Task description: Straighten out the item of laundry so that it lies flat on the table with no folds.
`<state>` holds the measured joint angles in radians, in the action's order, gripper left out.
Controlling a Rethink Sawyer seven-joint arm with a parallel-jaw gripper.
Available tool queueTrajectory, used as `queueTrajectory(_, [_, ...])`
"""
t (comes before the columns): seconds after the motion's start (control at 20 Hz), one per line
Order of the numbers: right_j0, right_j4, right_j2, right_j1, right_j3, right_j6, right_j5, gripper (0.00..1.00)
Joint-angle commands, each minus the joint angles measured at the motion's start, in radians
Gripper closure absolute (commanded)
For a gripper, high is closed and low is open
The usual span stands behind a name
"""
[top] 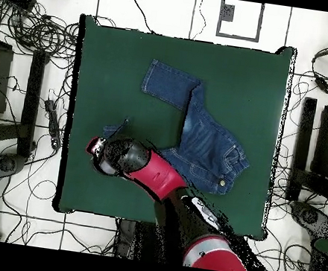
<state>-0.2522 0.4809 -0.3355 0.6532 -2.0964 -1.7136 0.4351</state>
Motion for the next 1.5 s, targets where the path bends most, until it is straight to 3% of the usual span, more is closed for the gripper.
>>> queueTrajectory(0.05, [0.052,0.070,-0.085,0.000,-0.040,-0.234,0.101,1.00])
queueTrajectory(0.4, [0.026,0.033,-0.070,-0.041,-0.004,-0.166,0.043,1.00])
queueTrajectory(0.45, [0.009,0.036,-0.086,-0.046,-0.014,-0.155,0.015,0.00])
queueTrajectory(0.6, [0.012,0.013,-0.058,-0.043,0.001,-0.148,-0.007,0.00])
queueTrajectory(0.85, [0.167,-0.165,0.274,0.010,0.237,-0.171,0.092,0.00])
queueTrajectory(1.0, [0.230,-0.240,0.383,0.018,0.327,-0.176,0.118,0.00])
queueTrajectory(1.5, [0.217,-0.321,0.434,-0.096,0.486,-0.141,0.036,0.00])
